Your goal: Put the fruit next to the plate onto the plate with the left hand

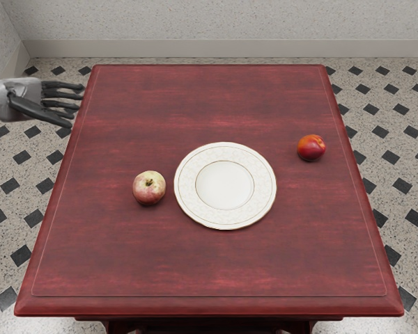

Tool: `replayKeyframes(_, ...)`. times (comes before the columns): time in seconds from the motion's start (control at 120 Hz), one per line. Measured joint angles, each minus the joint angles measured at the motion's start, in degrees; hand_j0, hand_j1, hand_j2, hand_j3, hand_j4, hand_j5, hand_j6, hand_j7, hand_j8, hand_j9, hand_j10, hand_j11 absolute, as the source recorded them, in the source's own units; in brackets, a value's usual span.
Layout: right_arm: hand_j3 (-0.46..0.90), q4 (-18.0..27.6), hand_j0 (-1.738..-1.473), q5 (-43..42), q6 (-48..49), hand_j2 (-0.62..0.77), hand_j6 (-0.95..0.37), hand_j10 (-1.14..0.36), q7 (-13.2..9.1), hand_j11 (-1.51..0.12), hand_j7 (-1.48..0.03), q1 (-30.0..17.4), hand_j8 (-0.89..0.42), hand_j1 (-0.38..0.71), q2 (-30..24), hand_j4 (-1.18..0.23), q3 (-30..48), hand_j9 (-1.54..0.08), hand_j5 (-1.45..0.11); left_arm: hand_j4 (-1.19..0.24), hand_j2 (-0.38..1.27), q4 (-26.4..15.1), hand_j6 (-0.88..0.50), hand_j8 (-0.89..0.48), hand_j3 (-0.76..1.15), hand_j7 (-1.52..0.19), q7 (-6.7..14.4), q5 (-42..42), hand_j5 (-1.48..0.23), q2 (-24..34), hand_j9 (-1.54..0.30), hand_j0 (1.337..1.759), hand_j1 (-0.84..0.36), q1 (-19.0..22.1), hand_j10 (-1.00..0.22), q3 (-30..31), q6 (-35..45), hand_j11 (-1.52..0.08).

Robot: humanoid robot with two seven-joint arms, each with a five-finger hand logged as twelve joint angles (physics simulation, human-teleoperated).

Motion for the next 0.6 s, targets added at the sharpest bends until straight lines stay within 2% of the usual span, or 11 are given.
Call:
replayKeyframes(0.167,0.0,-0.14,-1.658,-0.14,-0.35,-0.01,-0.04,-0.04,0.85,-0.05,-0.05,-0.04,-0.04,-0.31,0.0,-0.04,-0.08,-0.05,-0.05,-0.25,0.05,0.04,-0.25,-0.25,0.0,-0.32,0.0,-0.62,-0.32,-0.16,-0.32,1.658,0.05,-0.14,-0.25,0.02,0.0,-0.32)
replayKeyframes(0.4,0.0,-0.15,-1.658,-0.09,-0.41,-0.01,-0.04,-0.04,1.0,-0.05,-0.05,-0.05,-0.04,-0.31,0.0,-0.04,-0.11,-0.05,-0.05,-0.25,0.05,-0.59,-0.25,-0.25,0.0,-0.32,0.27,-0.15,-0.32,-1.88,-0.32,1.658,0.05,-2.45,-0.25,0.3,0.0,-0.32)
replayKeyframes(0.45,0.0,-0.15,-1.658,-0.09,-0.41,-0.01,-0.04,-0.04,1.01,-0.05,-0.05,-0.05,-0.04,-0.31,0.0,-0.04,-0.1,-0.05,-0.05,-0.25,0.05,-1.13,-0.25,-0.25,0.0,-0.32,0.33,0.01,-0.32,-2.05,-0.32,1.658,0.05,-3.09,-0.25,0.36,0.0,-0.32)
replayKeyframes(0.533,0.0,-0.15,-1.658,-0.09,-0.39,-0.01,-0.04,-0.04,1.02,-0.05,-0.05,-0.06,-0.04,-0.31,0.0,-0.04,-0.11,-0.05,-0.05,-0.25,0.05,-2.23,-0.25,-0.25,0.0,-0.32,1.7,0.92,-0.32,-4.09,-0.32,1.658,0.05,-4.16,-0.25,0.66,0.0,-0.32)
replayKeyframes(0.6,0.0,-0.15,-1.658,-0.08,-0.39,-0.01,-0.04,-0.04,1.02,-0.05,-0.05,-0.06,-0.04,-0.31,0.0,-0.04,-0.1,-0.05,-0.05,-0.25,0.05,-5.24,-0.25,-0.25,0.0,-0.32,2.39,1.43,-0.32,-1.81,-0.32,1.658,0.05,-7.5,-0.25,2.33,0.0,-0.32)
